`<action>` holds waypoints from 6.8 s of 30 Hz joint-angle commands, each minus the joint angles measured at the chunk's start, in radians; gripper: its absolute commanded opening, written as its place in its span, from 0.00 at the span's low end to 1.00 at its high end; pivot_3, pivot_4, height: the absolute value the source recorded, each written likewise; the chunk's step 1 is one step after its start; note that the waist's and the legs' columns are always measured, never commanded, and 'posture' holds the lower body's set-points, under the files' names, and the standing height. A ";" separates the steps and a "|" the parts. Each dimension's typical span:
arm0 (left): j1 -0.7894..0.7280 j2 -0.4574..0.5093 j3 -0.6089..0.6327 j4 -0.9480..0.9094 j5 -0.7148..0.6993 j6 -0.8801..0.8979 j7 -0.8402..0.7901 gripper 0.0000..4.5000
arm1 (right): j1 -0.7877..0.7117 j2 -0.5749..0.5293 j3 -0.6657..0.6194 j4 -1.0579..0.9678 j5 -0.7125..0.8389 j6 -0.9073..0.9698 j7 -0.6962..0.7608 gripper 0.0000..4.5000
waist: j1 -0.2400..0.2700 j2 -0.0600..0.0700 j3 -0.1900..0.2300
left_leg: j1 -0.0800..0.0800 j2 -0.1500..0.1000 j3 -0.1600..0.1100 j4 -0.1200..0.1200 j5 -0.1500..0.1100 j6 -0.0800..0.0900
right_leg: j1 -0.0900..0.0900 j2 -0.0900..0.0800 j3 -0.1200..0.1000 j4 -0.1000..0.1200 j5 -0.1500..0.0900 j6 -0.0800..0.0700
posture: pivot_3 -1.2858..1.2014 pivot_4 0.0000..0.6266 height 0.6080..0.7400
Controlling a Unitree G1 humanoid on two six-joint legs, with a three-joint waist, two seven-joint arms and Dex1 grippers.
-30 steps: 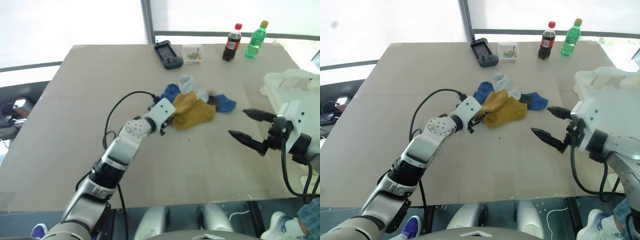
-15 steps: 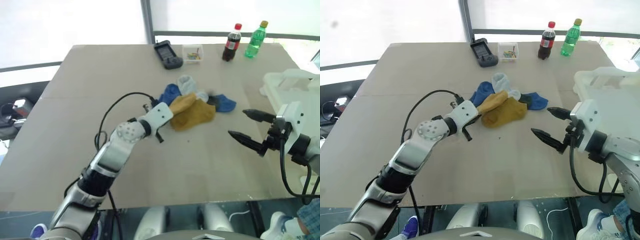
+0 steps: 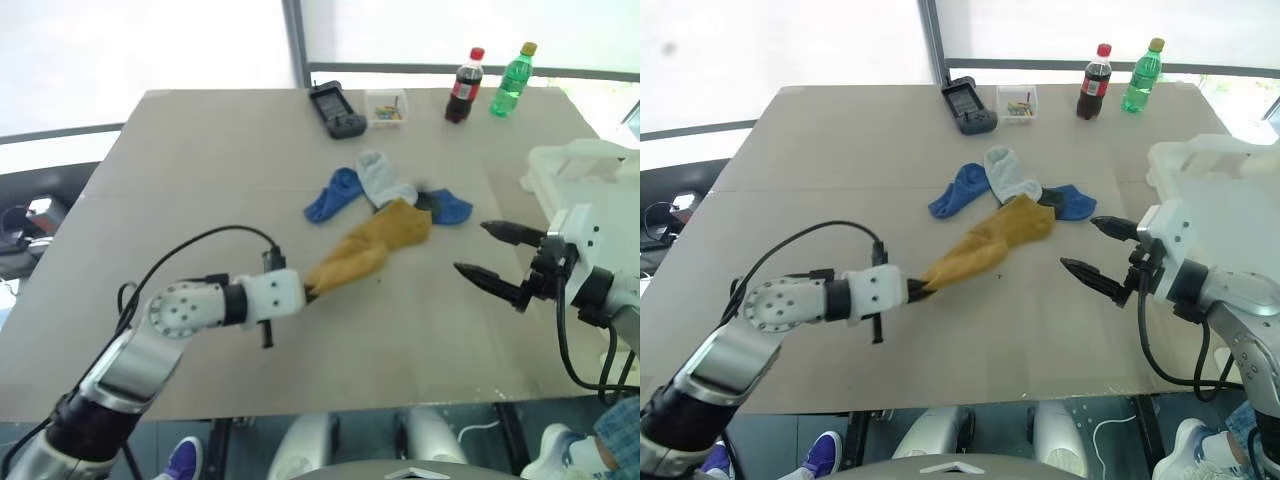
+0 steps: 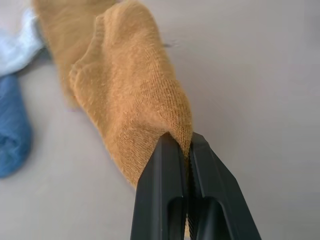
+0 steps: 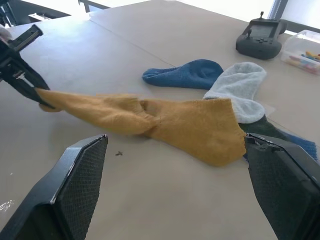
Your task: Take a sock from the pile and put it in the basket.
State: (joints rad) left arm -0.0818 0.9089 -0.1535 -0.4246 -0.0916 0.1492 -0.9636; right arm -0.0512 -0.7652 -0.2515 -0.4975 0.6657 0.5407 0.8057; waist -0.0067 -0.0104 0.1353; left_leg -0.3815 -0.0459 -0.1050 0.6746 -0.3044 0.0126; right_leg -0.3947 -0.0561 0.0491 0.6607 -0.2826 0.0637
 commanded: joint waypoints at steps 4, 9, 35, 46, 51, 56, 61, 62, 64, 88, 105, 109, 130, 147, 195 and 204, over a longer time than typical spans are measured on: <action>0.100 0.083 0.099 -0.017 -0.031 -0.214 -0.108 0.01 | 0.013 -0.001 -0.012 -0.014 0.008 -0.014 0.021 1.00 | 0.001 0.000 0.000 | 0.000 0.000 0.000 -0.001 0.000 0.000 | 0.000 0.000 0.000 0.000 0.000 0.000 | 0.52 0.24 1.00; 0.073 0.056 0.092 0.026 0.012 -0.259 -0.076 0.01 | 0.053 -0.010 0.017 -0.056 0.008 0.011 0.024 1.00 | 0.005 0.000 0.000 | 0.000 0.000 0.000 -0.001 -0.002 0.003 | 0.000 0.000 -0.001 0.000 0.000 0.000 | 0.52 0.24 1.00; 0.250 -0.010 0.578 -0.079 -0.788 0.768 0.116 0.47 | -0.087 0.032 0.375 -0.097 -0.124 0.141 -0.083 1.00 | -0.007 0.000 0.001 | 0.002 0.001 -0.003 -0.001 0.000 0.000 | 0.000 0.002 -0.003 0.000 0.000 0.000 | 0.52 0.24 1.00; 0.337 -0.116 0.454 -0.141 -0.605 0.606 0.197 0.59 | -0.113 0.114 0.507 -0.068 -0.247 0.095 -0.081 1.00 | -0.002 0.000 0.001 | 0.002 0.001 -0.002 -0.001 0.000 -0.001 | 0.000 0.000 -0.002 0.000 0.000 0.000 | 0.52 0.24 1.00; 0.303 -0.123 0.457 -0.133 -0.652 0.644 0.200 0.97 | -0.110 0.128 0.500 -0.065 -0.249 0.097 -0.080 1.00 | -0.003 0.000 0.001 | 0.002 0.001 -0.002 -0.002 0.000 -0.001 | 0.000 0.000 -0.002 0.000 0.000 0.000 | 0.52 0.24 1.00; 0.280 -0.122 0.433 -0.133 -0.652 0.671 0.219 0.97 | -0.112 0.140 0.509 -0.065 -0.256 0.107 -0.081 1.00 | -0.005 0.000 0.001 | 0.002 0.001 -0.002 -0.002 0.000 -0.001 | 0.000 0.000 -0.002 0.000 0.000 0.000 | 0.52 0.24 1.00; 0.246 -0.126 0.341 -0.116 -0.579 0.674 0.270 0.97 | -0.114 0.149 0.546 -0.029 -0.303 0.080 -0.076 1.00 | -0.003 0.000 0.001 | 0.002 0.000 -0.002 -0.002 0.000 -0.001 | 0.000 0.000 -0.002 0.000 0.000 0.000 | 0.52 0.24 1.00; 0.241 -0.131 0.325 -0.112 -0.568 0.673 0.277 0.97 | -0.114 0.149 0.553 -0.019 -0.314 0.070 -0.072 1.00 | -0.004 0.000 0.001 | 0.002 0.000 -0.002 -0.002 0.000 -0.001 | 0.000 0.000 -0.002 0.000 0.000 0.000 | 0.52 0.24 1.00; 0.231 -0.151 0.299 -0.110 -0.556 0.675 0.301 0.99 | -0.110 0.153 0.571 0.005 -0.345 0.045 -0.074 0.94 | -0.005 0.000 0.001 | 0.002 0.000 -0.002 -0.002 0.000 -0.001 | 0.000 0.000 -0.002 0.000 0.000 0.000 | 0.52 0.24 1.00; 0.037 -0.204 0.105 -0.121 -0.555 0.759 0.269 0.01 | 0.006 0.003 0.400 0.043 -0.392 -0.075 0.024 0.00 | -0.001 0.000 0.000 | 0.002 -0.001 -0.003 -0.002 0.001 -0.001 | 0.001 0.000 -0.003 0.000 0.000 0.000 | 0.52 0.24 1.00; -0.131 -0.269 -0.067 -0.056 -0.508 0.802 0.261 0.01 | 0.031 -0.071 0.324 0.140 -0.421 -0.153 0.073 0.00 | -0.001 0.000 0.000 | 0.002 -0.001 -0.003 -0.001 0.001 -0.001 | 0.001 0.000 -0.002 0.000 0.000 0.000 | 0.52 0.24 1.00; -0.156 -0.283 -0.081 -0.050 -0.505 0.808 0.263 0.01 | 0.031 -0.073 0.318 0.153 -0.428 -0.171 0.081 0.00 | -0.001 0.000 0.000 | 0.002 -0.001 -0.003 -0.001 0.001 -0.001 | 0.002 0.000 -0.002 0.001 0.000 0.000 | 0.52 0.24 1.00; -0.132 -0.282 -0.082 -0.049 -0.466 0.782 0.259 0.76 | 0.005 0.018 0.172 0.078 -0.200 0.039 0.033 0.68 | -0.004 0.000 0.000 | 0.002 -0.001 -0.003 0.000 0.001 -0.001 | 0.002 0.000 -0.002 0.001 0.000 0.000 | 0.52 0.24 1.00; -0.129 -0.299 -0.089 -0.003 -0.385 0.731 0.295 0.76 | -0.027 0.097 0.298 0.267 -0.458 -0.145 -0.106 0.68 | -0.003 0.000 0.000 | 0.003 -0.001 -0.003 0.000 0.001 -0.001 | 0.003 0.000 -0.002 0.002 0.000 0.000 | 0.52 0.24 1.00; 0.188 -0.097 0.403 -0.141 -0.625 0.494 -0.005 1.00 | 0.022 0.078 0.404 0.092 -0.419 -0.062 -0.010 0.02 | -0.006 0.001 0.001 | 0.002 0.000 -0.003 -0.004 0.001 -0.002 | 0.000 0.000 -0.002 0.000 0.000 -0.001 | 0.52 0.24 1.00; 0.183 -0.024 0.388 -0.086 -0.585 0.409 -0.127 1.00 | 0.064 -0.037 0.314 0.146 -0.411 -0.141 0.082 0.02 | -0.001 0.001 0.001 | 0.002 -0.001 -0.003 -0.004 0.001 -0.002 | 0.001 -0.001 -0.003 -0.002 0.000 0.000 | 0.52 0.24 1.00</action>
State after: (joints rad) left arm 0.1143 0.8715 0.2271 -0.5073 -0.6874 0.5907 -1.0691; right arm -0.0018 -0.7789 0.0947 -0.3664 0.2607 0.4249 0.8631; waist -0.0073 -0.0095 0.1361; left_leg -0.3794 -0.0470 -0.1081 0.6707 -0.3031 0.0106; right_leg -0.3939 -0.0571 0.0461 0.6591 -0.2828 0.0632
